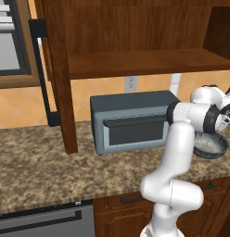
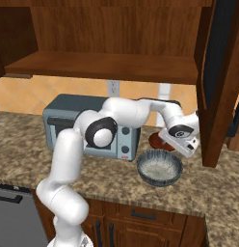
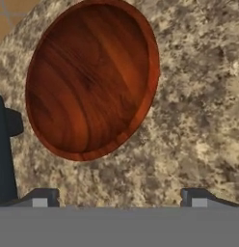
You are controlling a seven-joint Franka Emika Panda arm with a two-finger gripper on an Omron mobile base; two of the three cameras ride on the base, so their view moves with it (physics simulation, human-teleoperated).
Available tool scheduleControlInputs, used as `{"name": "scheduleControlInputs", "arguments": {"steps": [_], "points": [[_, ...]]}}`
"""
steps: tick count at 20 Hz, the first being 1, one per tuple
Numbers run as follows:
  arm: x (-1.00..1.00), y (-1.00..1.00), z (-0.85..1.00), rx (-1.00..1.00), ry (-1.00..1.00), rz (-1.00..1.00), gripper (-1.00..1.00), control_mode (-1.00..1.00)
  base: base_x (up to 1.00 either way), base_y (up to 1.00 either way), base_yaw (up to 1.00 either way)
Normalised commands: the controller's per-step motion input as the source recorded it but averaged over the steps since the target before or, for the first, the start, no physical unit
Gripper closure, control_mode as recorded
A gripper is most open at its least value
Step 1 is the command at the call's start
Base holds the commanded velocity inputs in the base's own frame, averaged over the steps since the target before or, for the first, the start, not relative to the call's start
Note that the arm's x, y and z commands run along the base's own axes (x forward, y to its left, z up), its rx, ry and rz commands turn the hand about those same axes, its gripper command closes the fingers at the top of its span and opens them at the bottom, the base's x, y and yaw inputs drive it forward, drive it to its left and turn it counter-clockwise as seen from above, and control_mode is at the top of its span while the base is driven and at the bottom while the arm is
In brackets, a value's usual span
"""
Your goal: Pick up the bowls on the counter and stack them on top of one another in the open cabinet. Place the smaller bowl on top of the larger bowl.
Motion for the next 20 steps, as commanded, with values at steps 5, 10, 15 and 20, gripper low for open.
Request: {"name": "scheduleControlInputs", "arguments": {"steps": [5,10,15,20], "points": [[0.37,-0.02,-0.17,0.0,0.0,0.0,-1.0,-1.0,0.0,0.0,0.0],[0.5,-0.16,-0.07,0.0,0.0,0.0,-1.0,-1.0,0.0,0.0,0.0],[0.25,-0.29,-0.15,0.0,0.0,0.0,-1.0,-1.0,0.0,0.0,0.0],[0.15,-0.19,-0.24,0.0,-0.04,0.0,-1.0,-1.0,0.0,0.0,0.0]]}}
